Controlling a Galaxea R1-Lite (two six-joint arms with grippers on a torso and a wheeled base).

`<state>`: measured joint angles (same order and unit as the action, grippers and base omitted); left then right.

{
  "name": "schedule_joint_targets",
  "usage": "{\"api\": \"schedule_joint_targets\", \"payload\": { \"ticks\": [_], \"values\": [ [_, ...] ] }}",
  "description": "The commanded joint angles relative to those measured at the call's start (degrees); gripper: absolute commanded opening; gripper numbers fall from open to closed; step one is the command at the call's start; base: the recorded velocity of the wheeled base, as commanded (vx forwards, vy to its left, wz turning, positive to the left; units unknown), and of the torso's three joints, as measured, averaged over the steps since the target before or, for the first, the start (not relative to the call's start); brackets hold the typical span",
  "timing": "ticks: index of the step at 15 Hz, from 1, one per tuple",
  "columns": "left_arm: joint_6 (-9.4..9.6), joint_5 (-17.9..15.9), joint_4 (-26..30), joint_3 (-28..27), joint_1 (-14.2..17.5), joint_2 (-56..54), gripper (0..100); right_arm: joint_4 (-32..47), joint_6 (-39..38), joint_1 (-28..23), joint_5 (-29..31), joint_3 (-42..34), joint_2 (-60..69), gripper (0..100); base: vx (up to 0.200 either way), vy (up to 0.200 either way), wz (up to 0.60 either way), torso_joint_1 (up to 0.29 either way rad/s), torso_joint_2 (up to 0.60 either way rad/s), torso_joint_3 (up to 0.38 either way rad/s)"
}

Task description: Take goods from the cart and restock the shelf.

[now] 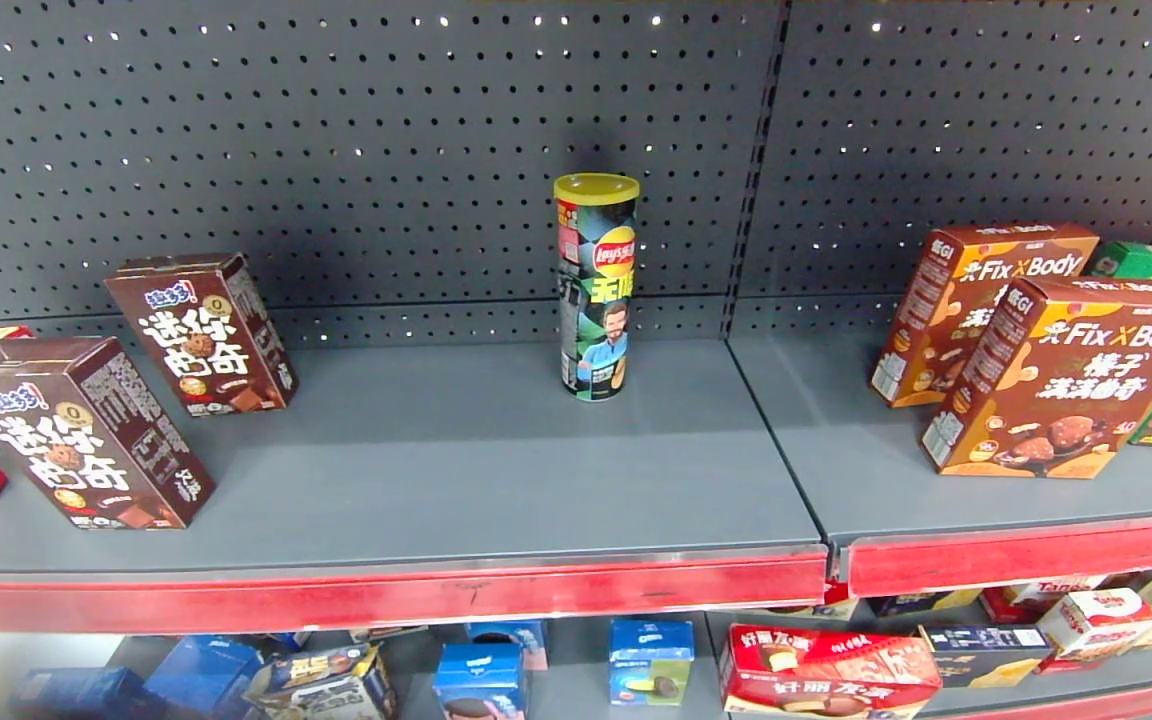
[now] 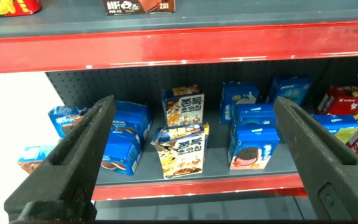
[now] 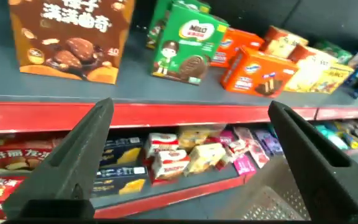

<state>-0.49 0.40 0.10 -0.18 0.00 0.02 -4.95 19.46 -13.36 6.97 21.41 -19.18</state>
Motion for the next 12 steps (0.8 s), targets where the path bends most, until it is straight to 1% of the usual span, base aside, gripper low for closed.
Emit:
{"api": "schedule_joint_targets", "payload": {
  "ticks": [1, 3, 5, 7, 8, 9, 10, 12],
  "values": [
    [-0.04, 0.04, -0.01, 0.01, 0.0, -0.02, 100, 0.03, -1.35, 0.7, -0.12, -0.49, 1.33, 100, 0.0, 0.0, 0.0, 0.0, 0.0, 0.0],
    [-0.04, 0.04, 0.08, 0.01, 0.0, -0.02, 100, 0.03, -3.72, -0.17, -3.46, -0.49, 2.21, 100, 0.0, 0.0, 0.0, 0.0, 0.0, 0.0],
    [-0.04, 0.04, -0.01, 0.01, 0.0, -0.02, 100, 1.61, -3.99, -0.09, -3.46, -0.66, 3.71, 100, 0.0, 0.0, 0.0, 0.0, 0.0, 0.0],
    [-0.04, -0.05, -0.01, 0.01, 0.0, -0.02, 100, 8.29, -6.36, -0.17, -3.28, 1.09, 5.82, 100, 0.0, 0.0, 0.0, 0.0, 0.0, 0.0],
    [-0.04, 0.04, -0.01, 0.01, 0.0, -0.02, 100, 14.27, -9.09, 0.09, -3.28, 4.61, 6.17, 100, 0.0, 0.0, 0.0, 0.0, 0.0, 0.0],
    [-0.04, 0.04, -0.01, 0.01, 0.0, -0.02, 100, 18.05, -11.72, 0.09, -3.28, 6.63, 6.08, 100, 0.0, 0.0, 0.0, 0.0, 0.0, 0.0],
    [-0.04, 0.04, -0.01, 0.01, 0.0, -0.02, 100, 19.28, -12.95, 0.0, -3.46, 7.07, 6.17, 100, 0.0, 0.0, 0.0, 0.0, 0.0, 0.0],
    [-0.04, 0.04, -0.01, 0.01, 0.0, -0.02, 100, 19.19, -13.13, -0.35, -3.28, 6.81, 6.26, 100, 0.0, 0.0, 0.0, 0.0, 0.0, 0.0]
  ]
}}
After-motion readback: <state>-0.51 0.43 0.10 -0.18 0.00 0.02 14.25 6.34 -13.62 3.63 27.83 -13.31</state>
